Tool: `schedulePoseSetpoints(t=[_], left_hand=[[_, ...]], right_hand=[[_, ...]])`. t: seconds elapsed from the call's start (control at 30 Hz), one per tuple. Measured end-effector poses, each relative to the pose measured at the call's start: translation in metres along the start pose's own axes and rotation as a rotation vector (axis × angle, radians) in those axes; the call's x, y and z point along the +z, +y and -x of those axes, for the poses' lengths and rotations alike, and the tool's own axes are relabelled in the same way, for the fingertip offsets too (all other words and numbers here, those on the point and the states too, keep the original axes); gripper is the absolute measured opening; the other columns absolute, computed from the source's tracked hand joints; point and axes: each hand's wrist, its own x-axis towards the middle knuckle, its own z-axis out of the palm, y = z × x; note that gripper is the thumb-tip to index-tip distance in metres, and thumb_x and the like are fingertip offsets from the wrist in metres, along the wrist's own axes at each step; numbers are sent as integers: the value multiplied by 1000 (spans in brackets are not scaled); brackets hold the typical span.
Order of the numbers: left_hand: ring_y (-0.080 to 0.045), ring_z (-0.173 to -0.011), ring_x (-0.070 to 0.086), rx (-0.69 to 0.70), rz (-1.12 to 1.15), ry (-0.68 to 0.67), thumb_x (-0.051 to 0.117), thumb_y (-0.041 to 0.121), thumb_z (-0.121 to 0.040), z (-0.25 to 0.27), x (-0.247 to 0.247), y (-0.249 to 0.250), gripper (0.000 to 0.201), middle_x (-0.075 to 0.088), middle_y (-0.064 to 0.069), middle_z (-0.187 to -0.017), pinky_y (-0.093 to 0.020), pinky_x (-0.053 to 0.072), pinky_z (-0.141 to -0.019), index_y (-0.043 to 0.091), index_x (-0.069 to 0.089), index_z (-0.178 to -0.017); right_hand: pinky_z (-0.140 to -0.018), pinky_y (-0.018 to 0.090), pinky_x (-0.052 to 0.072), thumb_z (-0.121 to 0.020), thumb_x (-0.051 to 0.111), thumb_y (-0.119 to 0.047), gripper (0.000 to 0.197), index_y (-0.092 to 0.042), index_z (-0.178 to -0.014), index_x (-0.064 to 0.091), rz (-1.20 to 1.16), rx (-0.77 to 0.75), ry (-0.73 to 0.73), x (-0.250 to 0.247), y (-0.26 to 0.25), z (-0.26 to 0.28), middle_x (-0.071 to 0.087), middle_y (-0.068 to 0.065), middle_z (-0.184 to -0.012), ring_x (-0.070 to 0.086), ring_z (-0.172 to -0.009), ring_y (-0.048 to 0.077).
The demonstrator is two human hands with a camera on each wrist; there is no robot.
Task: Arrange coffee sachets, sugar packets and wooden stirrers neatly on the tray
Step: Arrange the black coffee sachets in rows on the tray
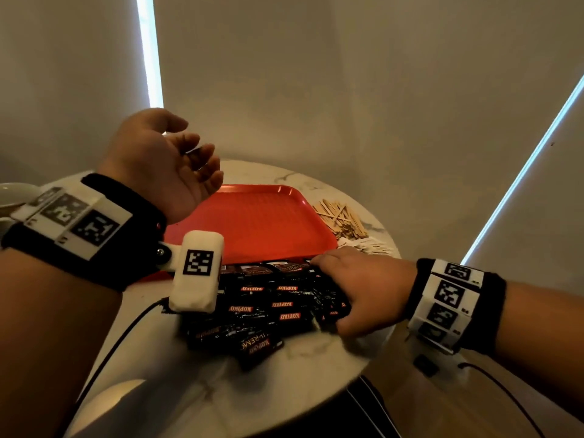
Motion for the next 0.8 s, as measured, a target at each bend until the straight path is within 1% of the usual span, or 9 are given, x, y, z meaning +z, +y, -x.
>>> schedulePoseSetpoints(t=[0.17, 0.23, 0.3, 0.4, 0.47, 0.57, 0.73, 0.8], left_hand=[[-18, -67, 57, -11, -13, 1, 45, 34, -91, 7, 6, 0, 23, 58, -2, -73, -28, 51, -65, 17, 50, -76], [-19, -69, 57, -23, -18, -6, 46, 34, -90, 9, 9, 0, 22, 58, -2, -74, -28, 51, -64, 17, 50, -76], [-19, -72, 57, -33, -23, -11, 46, 34, -90, 11, 10, -2, 21, 58, -2, -76, -29, 51, -64, 18, 51, -78], [-19, -72, 57, -47, -28, -14, 47, 34, -89, 14, 10, -4, 20, 58, -1, -76, -29, 52, -63, 18, 51, -78], [-18, -71, 57, -54, -37, -7, 47, 34, -89, 16, 10, -4, 21, 58, -1, -75, -29, 51, -62, 18, 51, -77], [-19, -71, 57, -58, -50, 9, 47, 35, -90, 18, 10, -5, 21, 58, -1, -75, -29, 50, -62, 18, 51, -78], [-19, -70, 56, -73, -65, 5, 46, 34, -91, 24, 14, -6, 23, 57, -1, -74, -30, 48, -64, 18, 50, -76], [-19, -71, 56, -85, -73, -4, 46, 34, -91, 27, 16, -7, 23, 57, -1, -74, -32, 47, -65, 18, 50, -76]], right_hand=[[-104, 37, 48, -72, 74, -44, 86, -20, -145, 36, -7, 15, 86, 14, -4, 0, 52, 0, -133, 49, -123, 18], [-103, 37, 48, -73, 74, -42, 83, -21, -144, 38, 10, 11, 94, 17, -5, -2, 53, 0, -132, 50, -122, 18], [-98, 37, 51, -74, 75, -40, 71, -23, -136, 46, 3, 19, 106, 17, -4, -4, 57, -1, -126, 54, -115, 17], [-86, 36, 55, -80, 72, -30, 45, -26, -121, 55, -51, 61, 144, 12, -2, -2, 63, -3, -111, 61, -99, 17], [-82, 37, 56, -82, 68, -26, 36, -27, -117, 58, -71, 79, 167, 9, 1, 0, 65, -4, -106, 62, -94, 17], [-82, 37, 56, -81, 65, -19, 37, -28, -117, 59, -66, 80, 191, 7, 5, 5, 65, -6, -104, 62, -93, 15], [-82, 29, 53, -84, 62, -16, 37, -28, -119, 60, -7, 29, 226, 4, 4, 11, 66, -7, -106, 61, -97, 13], [-84, 30, 53, -84, 62, -15, 39, -28, -121, 59, -9, 19, 218, 1, 4, 13, 66, -7, -108, 61, -99, 13]])
